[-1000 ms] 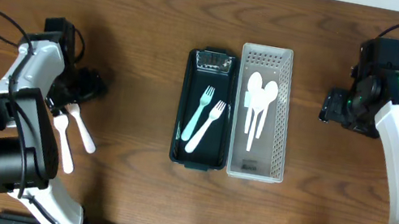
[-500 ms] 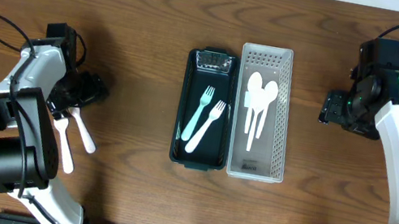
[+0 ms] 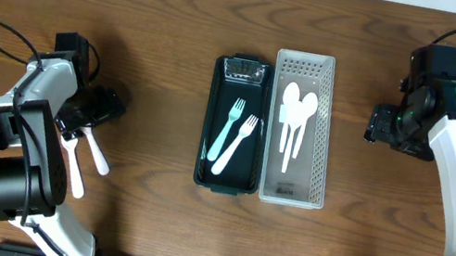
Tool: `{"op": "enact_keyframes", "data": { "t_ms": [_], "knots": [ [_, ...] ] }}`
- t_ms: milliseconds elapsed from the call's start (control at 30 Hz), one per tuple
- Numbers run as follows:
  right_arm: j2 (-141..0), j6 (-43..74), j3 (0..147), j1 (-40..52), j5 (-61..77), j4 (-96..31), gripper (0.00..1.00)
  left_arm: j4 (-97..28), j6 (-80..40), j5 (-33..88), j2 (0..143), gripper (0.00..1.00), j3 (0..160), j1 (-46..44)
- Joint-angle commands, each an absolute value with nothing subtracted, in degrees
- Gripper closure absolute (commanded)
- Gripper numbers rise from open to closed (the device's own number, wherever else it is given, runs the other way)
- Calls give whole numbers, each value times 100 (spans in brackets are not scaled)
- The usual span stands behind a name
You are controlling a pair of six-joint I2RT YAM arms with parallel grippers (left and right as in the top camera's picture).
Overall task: Pack container
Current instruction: 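Move the left gripper back and grasp the pale-green fork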
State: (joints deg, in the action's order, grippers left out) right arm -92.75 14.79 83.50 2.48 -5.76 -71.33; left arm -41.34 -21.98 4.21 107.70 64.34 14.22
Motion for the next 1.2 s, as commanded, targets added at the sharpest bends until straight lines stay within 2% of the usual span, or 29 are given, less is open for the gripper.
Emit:
{"op": "enact_keyframes", "data": {
  "t_ms": [0,67,300,467,767,1167],
  "knots": [
    [-9301,1406,8333,226,-556,-7155,27,-4112,-2102,78,10840,9,6364,1446],
    [-9301,1406,8333,226,-556,-7157,27,-4128,-2104,82,10840,10,6364,1446],
    [-9301,1406,8333,226,-556,-7164,27,-4189,-2104,82,10840,28,6364,1446],
    [-9301,1406,8333,226,-556,-7164,27,-4215,-2104,82,10840,31,6364,1446],
    [-9301,1406,8333,226,-558,-7376,26,-4230,-2104,80,10840,50,6364,1446],
    [-9301,1404,8333,226,-558,-7459,26,-4230,-2102,38,10840,64,6364,1446]
  ]
}}
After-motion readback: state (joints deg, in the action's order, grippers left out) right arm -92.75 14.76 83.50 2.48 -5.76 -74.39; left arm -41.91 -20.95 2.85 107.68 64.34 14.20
